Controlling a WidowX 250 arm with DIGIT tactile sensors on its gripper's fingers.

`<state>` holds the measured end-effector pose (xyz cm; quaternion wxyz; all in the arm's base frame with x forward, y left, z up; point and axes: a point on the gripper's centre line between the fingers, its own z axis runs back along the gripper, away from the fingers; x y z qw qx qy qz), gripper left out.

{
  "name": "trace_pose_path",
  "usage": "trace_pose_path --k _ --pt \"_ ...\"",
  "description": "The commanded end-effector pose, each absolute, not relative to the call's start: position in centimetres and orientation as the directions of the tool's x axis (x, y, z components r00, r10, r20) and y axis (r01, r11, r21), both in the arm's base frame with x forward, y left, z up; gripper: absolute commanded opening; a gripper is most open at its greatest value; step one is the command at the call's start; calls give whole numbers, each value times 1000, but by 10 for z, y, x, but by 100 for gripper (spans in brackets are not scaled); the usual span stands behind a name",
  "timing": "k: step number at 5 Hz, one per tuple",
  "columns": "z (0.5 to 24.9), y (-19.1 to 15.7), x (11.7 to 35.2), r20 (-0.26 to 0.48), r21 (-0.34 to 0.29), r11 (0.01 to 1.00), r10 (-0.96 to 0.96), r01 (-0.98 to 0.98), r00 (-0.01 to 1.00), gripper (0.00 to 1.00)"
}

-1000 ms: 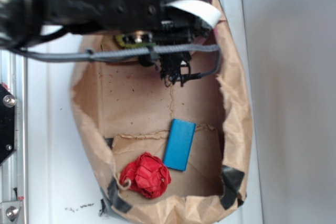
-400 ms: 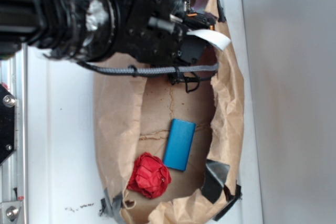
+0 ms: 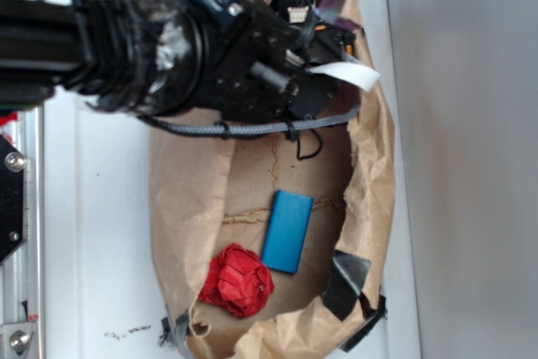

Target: Grab the pink bunny.

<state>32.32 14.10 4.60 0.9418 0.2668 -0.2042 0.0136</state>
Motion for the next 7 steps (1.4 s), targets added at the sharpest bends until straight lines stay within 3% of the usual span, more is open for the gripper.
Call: trace_pose_path --k 1,7 --pt "47 155 318 396 498 853 -63 -157 916 0" --pt "54 158 320 407 479 861 -44 -172 912 0"
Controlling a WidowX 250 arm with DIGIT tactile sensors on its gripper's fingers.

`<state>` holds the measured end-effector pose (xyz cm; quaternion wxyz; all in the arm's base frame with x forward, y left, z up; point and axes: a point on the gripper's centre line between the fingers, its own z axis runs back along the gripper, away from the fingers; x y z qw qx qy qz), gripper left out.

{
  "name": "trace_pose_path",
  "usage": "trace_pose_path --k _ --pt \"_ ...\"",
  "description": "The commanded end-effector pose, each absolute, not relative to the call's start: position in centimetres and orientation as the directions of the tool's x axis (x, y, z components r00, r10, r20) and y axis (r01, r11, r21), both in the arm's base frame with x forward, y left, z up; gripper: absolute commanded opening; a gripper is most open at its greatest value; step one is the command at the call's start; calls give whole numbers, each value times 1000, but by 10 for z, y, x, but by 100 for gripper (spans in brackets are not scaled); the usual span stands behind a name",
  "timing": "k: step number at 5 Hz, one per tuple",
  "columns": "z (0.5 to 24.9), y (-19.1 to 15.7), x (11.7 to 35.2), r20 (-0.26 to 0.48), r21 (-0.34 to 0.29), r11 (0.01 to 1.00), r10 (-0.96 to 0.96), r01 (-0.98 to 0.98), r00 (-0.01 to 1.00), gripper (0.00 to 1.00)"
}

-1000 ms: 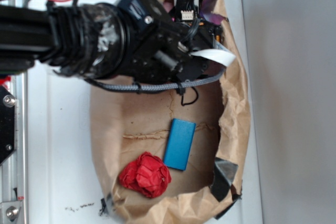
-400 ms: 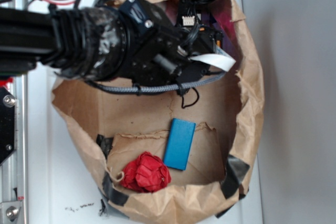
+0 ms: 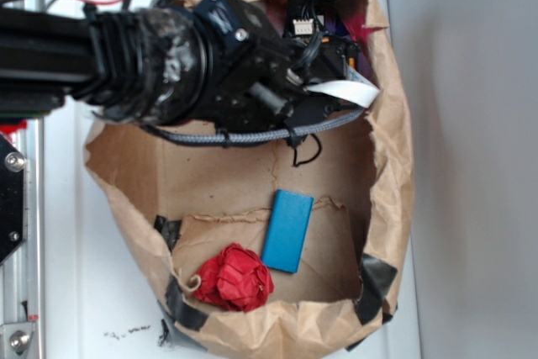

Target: Grab the pink bunny.

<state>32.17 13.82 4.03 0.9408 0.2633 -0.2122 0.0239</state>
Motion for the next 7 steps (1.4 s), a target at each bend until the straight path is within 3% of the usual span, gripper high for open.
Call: trace_pose_path --k 1,3,4,5,7 --pt "59 151 315 386 431 893 -52 -131 921 100" --pt "106 135 301 391 272 961 -68 -45 918 100" --pt "116 143 297 345 255 967 -70 -22 936 100" --pt "107 161 297 254 307 951 -41 -41 966 100" --pt "92 173 298 211 363 931 -33 -47 977 100"
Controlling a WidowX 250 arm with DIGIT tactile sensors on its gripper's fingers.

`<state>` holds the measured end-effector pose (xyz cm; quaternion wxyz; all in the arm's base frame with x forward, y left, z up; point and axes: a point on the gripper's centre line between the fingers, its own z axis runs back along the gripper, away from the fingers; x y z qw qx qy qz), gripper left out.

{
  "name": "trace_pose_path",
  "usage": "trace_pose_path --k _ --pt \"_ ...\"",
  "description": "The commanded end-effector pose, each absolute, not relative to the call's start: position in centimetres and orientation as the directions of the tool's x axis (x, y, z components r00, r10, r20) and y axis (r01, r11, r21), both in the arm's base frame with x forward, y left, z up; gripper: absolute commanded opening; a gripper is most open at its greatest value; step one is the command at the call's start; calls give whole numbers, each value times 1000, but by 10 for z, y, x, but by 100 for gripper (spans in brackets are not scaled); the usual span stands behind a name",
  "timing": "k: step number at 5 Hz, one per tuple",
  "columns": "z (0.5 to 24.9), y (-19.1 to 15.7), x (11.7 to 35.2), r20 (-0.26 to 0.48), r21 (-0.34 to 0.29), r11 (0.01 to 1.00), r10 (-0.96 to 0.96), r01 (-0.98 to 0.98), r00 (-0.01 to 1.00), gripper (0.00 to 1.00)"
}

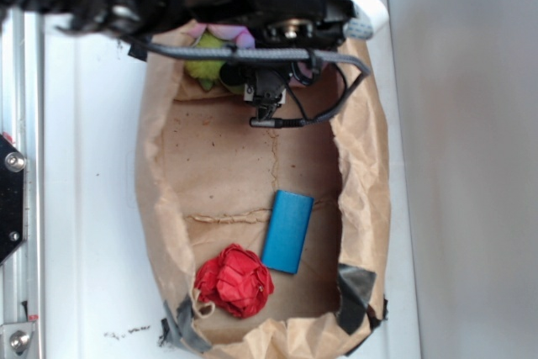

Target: Grab the pink bunny.

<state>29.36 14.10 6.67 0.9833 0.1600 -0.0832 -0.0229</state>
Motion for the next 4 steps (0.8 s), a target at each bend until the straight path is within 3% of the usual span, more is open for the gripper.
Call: trace_pose_path --k 1,3,4 --pt "76 181 301 205 431 901 -34 -59 978 100" --pt "49 190 301 169 535 844 -71 -31 983 100" --pt "46 190 304 163 539 842 -84 -18 983 100"
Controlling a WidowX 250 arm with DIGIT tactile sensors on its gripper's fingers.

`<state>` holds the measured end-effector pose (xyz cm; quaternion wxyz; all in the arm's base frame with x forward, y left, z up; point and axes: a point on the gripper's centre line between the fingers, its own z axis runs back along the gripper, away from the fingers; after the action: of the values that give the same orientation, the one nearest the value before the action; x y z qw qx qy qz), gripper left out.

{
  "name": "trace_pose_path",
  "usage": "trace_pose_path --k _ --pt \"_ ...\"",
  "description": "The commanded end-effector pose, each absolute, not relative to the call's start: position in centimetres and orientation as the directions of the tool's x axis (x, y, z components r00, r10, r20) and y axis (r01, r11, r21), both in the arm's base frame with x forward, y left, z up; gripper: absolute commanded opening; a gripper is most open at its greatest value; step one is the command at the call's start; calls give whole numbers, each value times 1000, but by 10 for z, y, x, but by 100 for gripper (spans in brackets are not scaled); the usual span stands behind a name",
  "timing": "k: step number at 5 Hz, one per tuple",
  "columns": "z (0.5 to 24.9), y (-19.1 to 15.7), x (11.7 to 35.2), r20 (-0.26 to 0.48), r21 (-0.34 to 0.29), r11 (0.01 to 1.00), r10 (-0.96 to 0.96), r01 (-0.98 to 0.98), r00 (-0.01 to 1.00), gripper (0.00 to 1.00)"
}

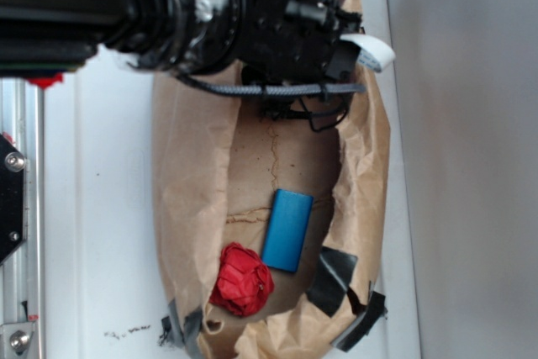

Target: Grab the pink bunny.

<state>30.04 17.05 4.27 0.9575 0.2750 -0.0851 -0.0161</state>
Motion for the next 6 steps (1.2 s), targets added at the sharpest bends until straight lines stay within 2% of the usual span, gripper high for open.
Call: trace_pose_path --k 1,4,6 --pt "47 189 302 192 537 842 -62 -52 979 0" --pt "46 188 299 217 540 839 -54 -74 975 0" --pt "45 188 299 232 515 853 -45 -83 972 0"
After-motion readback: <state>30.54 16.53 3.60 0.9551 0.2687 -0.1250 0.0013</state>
